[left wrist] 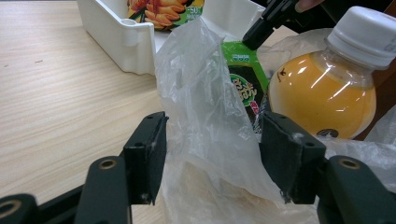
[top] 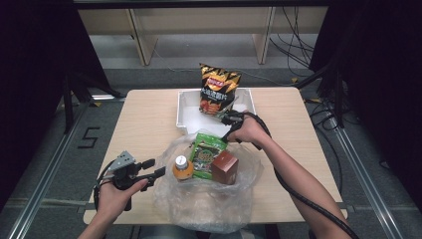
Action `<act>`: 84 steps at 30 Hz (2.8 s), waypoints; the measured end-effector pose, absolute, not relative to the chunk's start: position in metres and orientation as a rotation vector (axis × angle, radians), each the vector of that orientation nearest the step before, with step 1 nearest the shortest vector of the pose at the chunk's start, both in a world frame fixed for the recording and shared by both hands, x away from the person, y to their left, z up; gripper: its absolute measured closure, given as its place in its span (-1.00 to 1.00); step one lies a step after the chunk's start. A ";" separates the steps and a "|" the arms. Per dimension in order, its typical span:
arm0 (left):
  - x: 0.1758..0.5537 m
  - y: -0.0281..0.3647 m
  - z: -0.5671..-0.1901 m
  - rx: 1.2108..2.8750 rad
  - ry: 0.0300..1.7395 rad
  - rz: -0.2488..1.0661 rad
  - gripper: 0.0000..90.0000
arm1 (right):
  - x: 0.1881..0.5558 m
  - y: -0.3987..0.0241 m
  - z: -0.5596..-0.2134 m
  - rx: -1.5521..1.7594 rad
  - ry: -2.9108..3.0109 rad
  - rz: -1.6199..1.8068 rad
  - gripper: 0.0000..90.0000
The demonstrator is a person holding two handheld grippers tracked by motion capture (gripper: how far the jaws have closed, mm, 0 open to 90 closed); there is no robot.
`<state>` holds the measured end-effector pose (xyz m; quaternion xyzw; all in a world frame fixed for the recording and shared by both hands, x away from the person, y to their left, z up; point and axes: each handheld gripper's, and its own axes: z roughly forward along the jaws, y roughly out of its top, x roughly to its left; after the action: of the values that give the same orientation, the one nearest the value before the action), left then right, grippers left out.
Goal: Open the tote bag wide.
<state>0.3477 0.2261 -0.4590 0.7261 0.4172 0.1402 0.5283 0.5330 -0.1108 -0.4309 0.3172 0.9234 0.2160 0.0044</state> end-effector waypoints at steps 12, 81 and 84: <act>0.348 0.225 -0.459 1.736 0.996 0.336 -0.08 | 0.525 -0.113 -0.410 0.869 2.906 0.696 1.00; 0.348 0.224 -0.459 1.746 0.984 0.338 -0.08 | 0.464 -0.106 -0.357 0.446 2.852 0.776 1.00; 0.348 0.224 -0.459 1.747 0.987 0.343 -0.09 | 0.458 -0.106 -0.357 0.371 2.897 0.776 1.00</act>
<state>0.3478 0.2244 -0.4586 0.7303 0.4125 0.1432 0.5254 0.4584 -0.1061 -0.3570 0.1227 0.9569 0.2563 0.0597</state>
